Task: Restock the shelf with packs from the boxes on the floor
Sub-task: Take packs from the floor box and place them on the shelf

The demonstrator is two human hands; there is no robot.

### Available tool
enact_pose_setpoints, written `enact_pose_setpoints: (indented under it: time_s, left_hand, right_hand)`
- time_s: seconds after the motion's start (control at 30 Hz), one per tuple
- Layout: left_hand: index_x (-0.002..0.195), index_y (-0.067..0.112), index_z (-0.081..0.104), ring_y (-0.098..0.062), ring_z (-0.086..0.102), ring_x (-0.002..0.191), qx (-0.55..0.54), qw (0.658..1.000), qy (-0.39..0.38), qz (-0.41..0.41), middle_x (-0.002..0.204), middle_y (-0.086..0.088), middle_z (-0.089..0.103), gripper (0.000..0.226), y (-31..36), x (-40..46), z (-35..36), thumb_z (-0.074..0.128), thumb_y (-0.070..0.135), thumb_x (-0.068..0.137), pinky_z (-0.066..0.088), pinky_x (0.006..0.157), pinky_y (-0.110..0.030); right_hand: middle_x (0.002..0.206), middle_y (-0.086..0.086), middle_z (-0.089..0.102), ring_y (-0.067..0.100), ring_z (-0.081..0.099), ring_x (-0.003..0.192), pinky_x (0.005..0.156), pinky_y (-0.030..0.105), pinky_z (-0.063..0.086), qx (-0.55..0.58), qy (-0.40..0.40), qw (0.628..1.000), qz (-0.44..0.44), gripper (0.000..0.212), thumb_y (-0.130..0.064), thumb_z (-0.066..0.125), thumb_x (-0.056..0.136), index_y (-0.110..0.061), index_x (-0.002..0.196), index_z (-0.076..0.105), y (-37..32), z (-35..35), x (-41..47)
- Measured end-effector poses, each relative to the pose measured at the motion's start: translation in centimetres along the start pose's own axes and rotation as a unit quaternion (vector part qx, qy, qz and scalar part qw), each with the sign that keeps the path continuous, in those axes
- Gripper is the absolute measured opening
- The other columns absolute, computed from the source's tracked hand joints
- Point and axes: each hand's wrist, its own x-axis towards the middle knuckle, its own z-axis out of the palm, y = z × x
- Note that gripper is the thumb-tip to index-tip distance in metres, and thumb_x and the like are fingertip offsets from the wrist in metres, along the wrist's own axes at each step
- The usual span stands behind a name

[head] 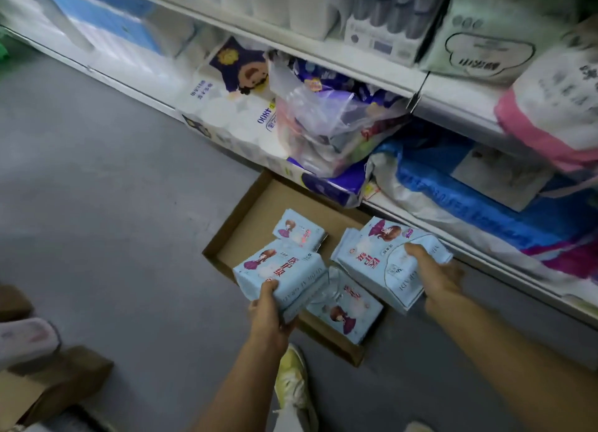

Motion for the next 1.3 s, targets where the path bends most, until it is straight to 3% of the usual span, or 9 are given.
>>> enact_pose_setpoints:
  time_s: [0.1, 0.27, 0.43, 0.53, 0.63, 0.73, 0.9, 1.03, 1.3]
  left_hand:
    - [0.136, 0.018, 0.047, -0.026, 0.061, 0.094, -0.02, 1.0, -0.004, 0.003, 0.117, -0.015, 0.063, 0.047, -1.9, 2.7, 0.0, 0.06, 0.032, 0.093, 0.051, 0.066, -0.039]
    - [0.14, 0.005, 0.044, -0.033, 0.051, 0.109, 0.068, 0.997, -0.009, -0.047, 0.107, -0.013, 0.058, 0.047, -4.6, 5.8, 0.2, 0.053, 0.024, 0.098, 0.043, 0.094, -0.046]
    - [0.116, 0.008, 0.052, -0.022, 0.06, 0.079, 0.122, 0.992, -0.031, -0.031, 0.089, -0.009, 0.06, 0.019, -4.9, 5.3, 1.3, 0.05, 0.011, 0.098, 0.047, 0.067, -0.033]
    - [0.121, 0.01, 0.051, -0.026, 0.055, 0.114, 0.129, 0.991, -0.035, -0.005, 0.122, -0.011, 0.058, 0.024, -4.6, 4.4, 1.7, 0.051, 0.011, 0.097, 0.043, 0.083, -0.038]
    - [0.128, 0.007, 0.053, -0.031, 0.053, 0.126, 0.121, 0.991, -0.048, 0.004, 0.139, -0.017, 0.054, 0.033, -4.4, 2.7, 1.8, 0.055, 0.015, 0.096, 0.05, 0.085, -0.041]
    - [0.122, 0.005, 0.056, -0.03, 0.056, 0.121, 0.114, 0.991, -0.072, 0.002, 0.133, -0.014, 0.059, 0.027, -4.2, 0.2, 2.0, 0.048, 0.021, 0.101, 0.05, 0.089, -0.042]
    - [0.137, 0.008, 0.051, -0.028, 0.061, 0.111, 0.089, 0.989, -0.117, 0.005, 0.13, -0.013, 0.062, 0.039, -3.4, -6.1, 2.7, 0.046, 0.027, 0.103, 0.053, 0.076, -0.038]
    - [0.139, 0.006, 0.052, -0.029, 0.05, 0.131, 0.052, 0.988, -0.145, 0.006, 0.142, -0.016, 0.051, 0.044, -2.3, -12.1, 3.3, 0.051, 0.028, 0.1, 0.053, 0.088, -0.035]
    - [0.133, 0.01, 0.056, -0.023, 0.071, 0.097, 0.0, 0.975, -0.207, 0.076, 0.111, -0.009, 0.073, 0.038, -0.7, -24.8, 4.1, 0.053, 0.025, 0.099, 0.057, 0.067, -0.035]
  right_hand:
    - [0.107, 0.01, 0.067, 0.028, 0.067, 0.09, 0.076, 0.044, 0.057, -0.002, 0.007, 1.0, 0.019, 0.087, -0.047, 0.08, 0.051, -0.012, 0.125, 0.051, 0.8, 1.4, 1.4]
    - [0.136, 0.016, 0.048, 0.034, 0.048, 0.12, 0.091, 0.041, 0.045, -0.126, -0.009, 0.992, 0.015, 0.057, -0.033, 0.054, 0.093, -0.005, 0.139, 0.037, 2.7, 2.9, 3.6]
    - [0.105, 0.005, 0.058, 0.011, 0.05, 0.068, 0.05, 0.023, 0.035, -0.212, -0.085, 0.974, -0.013, 0.018, -0.01, 0.05, 0.097, -0.005, 0.115, 0.052, 4.1, 3.0, 3.2]
    - [0.096, 0.007, 0.064, 0.012, 0.056, 0.069, 0.052, 0.023, 0.038, -0.205, -0.122, 0.971, -0.007, 0.021, -0.009, 0.048, 0.097, -0.005, 0.116, 0.057, 4.0, 2.5, 1.8]
    - [0.081, 0.006, 0.064, 0.015, 0.058, 0.067, 0.053, 0.024, 0.042, -0.2, -0.15, 0.968, 0.005, 0.014, -0.008, 0.047, 0.097, -0.011, 0.089, 0.058, 3.2, 1.5, -0.2]
    - [0.071, 0.004, 0.056, 0.015, 0.049, 0.062, 0.059, 0.026, 0.042, -0.189, -0.173, 0.967, 0.001, 0.018, -0.009, 0.047, 0.095, -0.013, 0.079, 0.054, 1.9, 0.7, -2.5]
    - [0.088, 0.007, 0.058, 0.02, 0.058, 0.082, 0.064, 0.028, 0.051, -0.155, -0.199, 0.968, -0.016, 0.012, -0.016, 0.052, 0.097, -0.011, 0.104, 0.06, -1.7, -1.2, -7.5]
    - [0.099, 0.012, 0.065, 0.021, 0.064, 0.082, 0.063, 0.03, 0.052, -0.135, -0.217, 0.966, -0.031, 0.011, -0.016, 0.053, 0.097, -0.012, 0.104, 0.06, -5.1, -4.0, -12.3]
    - [0.102, 0.014, 0.068, 0.023, 0.067, 0.083, 0.067, 0.033, 0.056, -0.081, -0.255, 0.959, -0.095, 0.016, -0.018, 0.052, 0.099, -0.011, 0.112, 0.057, -11.6, -10.8, -21.3]
